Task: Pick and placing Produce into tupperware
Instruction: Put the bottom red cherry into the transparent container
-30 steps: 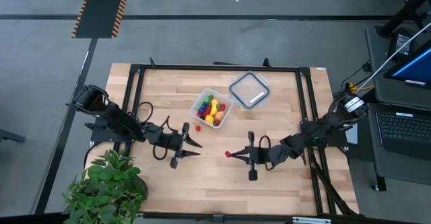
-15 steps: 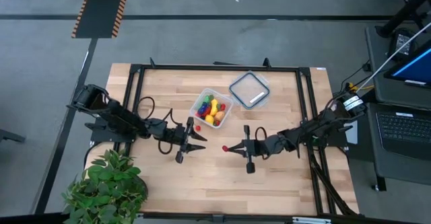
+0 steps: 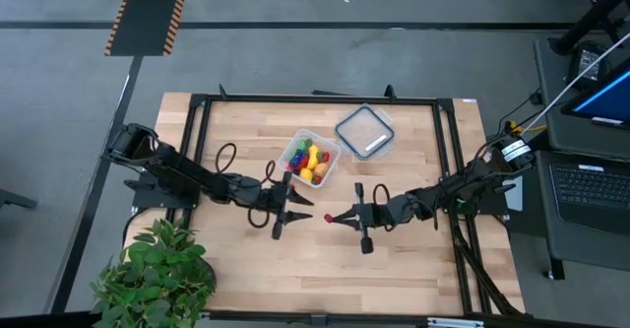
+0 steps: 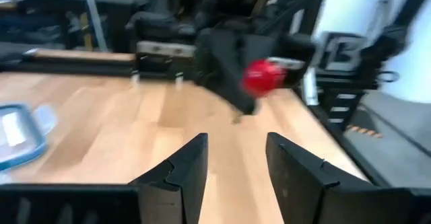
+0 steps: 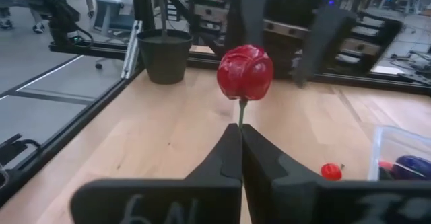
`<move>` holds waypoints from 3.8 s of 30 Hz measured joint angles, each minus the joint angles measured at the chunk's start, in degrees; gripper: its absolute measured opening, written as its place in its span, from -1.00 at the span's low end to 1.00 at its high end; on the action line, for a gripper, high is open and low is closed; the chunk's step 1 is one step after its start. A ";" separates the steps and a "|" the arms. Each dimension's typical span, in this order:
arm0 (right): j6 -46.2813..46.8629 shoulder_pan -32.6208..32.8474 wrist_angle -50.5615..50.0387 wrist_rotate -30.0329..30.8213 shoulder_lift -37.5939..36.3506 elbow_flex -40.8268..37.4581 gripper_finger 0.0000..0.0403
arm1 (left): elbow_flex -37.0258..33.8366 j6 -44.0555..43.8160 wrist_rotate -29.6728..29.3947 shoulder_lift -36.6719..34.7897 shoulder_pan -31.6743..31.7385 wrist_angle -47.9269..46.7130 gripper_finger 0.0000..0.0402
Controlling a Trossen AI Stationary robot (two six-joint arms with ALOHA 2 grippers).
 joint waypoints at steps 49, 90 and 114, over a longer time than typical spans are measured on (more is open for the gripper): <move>-1.31 -0.63 -3.98 -0.98 0.07 1.70 -1.00 | 8.86 2.00 4.59 11.27 0.59 6.21 -0.28; 0.10 -0.68 -3.85 -5.21 0.07 1.70 -0.95 | 8.86 8.21 6.37 11.27 0.28 7.22 -0.97; -0.07 -0.63 -6.01 4.04 0.02 1.70 -0.16 | 8.89 9.67 7.13 11.24 0.40 7.11 -0.98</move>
